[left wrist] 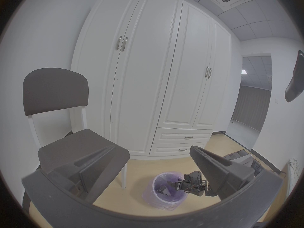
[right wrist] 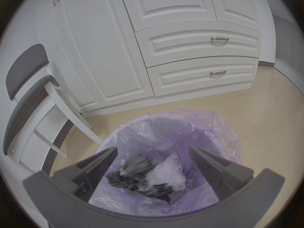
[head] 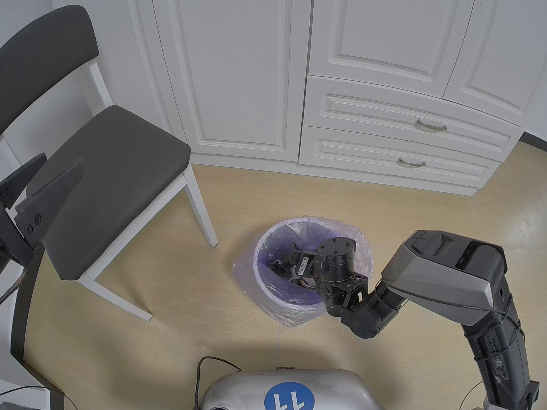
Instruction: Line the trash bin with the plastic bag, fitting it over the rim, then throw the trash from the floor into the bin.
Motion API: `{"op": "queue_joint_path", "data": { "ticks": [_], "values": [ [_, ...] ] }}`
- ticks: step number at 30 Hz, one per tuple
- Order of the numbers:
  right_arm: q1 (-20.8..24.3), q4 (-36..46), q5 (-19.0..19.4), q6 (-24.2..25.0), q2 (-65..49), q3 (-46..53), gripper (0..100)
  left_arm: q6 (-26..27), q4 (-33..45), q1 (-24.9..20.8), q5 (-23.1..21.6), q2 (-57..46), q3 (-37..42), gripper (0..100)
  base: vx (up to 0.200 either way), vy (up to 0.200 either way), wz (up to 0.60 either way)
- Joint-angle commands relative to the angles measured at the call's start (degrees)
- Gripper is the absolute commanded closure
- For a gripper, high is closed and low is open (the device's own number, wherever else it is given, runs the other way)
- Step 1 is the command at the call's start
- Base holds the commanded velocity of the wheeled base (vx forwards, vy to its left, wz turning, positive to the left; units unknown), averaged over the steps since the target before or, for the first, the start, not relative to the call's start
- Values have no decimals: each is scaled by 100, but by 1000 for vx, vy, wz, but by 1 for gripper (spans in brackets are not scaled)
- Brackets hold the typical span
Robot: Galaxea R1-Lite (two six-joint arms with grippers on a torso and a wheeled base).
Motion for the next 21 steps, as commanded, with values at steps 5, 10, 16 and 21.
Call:
{"op": "queue_joint_path", "data": {
  "ticks": [5, 10, 16, 21],
  "values": [
    [65, -13, -10, -2, -447, 169, 0, 0, -1, 1, 11, 5, 7, 0, 0, 0, 0],
    [74, -5, -10, -63, -789, 398, 0, 0, -1, 1, 2, 14, 16, 0, 0, 0, 0],
    [74, 74, 7, -380, -1493, 916, 0, 0, 8, -35, 2, 67, 43, 0, 0, 0, 0],
    [-49, 57, -19, -1065, -1862, 1356, 0, 18, 26, -237, -16, 260, 227, 0, 0, 0, 0]
  ]
}}
